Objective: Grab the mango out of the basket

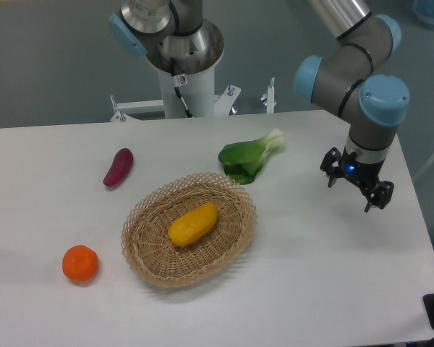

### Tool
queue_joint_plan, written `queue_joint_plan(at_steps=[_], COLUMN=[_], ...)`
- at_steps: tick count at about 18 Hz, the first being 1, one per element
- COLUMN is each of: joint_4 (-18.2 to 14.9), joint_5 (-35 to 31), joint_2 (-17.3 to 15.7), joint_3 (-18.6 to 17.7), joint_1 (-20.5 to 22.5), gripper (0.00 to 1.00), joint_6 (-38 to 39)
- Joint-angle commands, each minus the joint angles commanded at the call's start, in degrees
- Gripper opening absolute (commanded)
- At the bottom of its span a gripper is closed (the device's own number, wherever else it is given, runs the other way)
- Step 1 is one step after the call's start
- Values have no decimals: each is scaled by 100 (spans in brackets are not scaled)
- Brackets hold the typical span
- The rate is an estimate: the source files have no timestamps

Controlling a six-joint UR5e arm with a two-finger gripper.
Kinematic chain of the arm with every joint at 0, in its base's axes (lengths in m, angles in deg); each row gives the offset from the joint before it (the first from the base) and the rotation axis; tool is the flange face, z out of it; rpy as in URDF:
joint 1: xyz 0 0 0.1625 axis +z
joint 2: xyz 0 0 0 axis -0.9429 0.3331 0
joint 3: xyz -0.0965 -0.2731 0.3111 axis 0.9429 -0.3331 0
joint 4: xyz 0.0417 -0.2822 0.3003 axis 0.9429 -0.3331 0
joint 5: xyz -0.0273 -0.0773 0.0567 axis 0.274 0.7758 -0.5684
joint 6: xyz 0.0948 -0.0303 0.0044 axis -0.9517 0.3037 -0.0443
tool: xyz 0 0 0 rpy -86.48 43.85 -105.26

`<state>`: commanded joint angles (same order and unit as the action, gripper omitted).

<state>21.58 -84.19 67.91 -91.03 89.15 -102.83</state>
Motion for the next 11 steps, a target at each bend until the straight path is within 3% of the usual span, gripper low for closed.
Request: queue_joint_plan(at_steps=[11], joint_4=[-44], joint_5=[88], joint_2=[-61], joint_3=[-70], joint_1=[-44], gripper=[100], joint_6=[114])
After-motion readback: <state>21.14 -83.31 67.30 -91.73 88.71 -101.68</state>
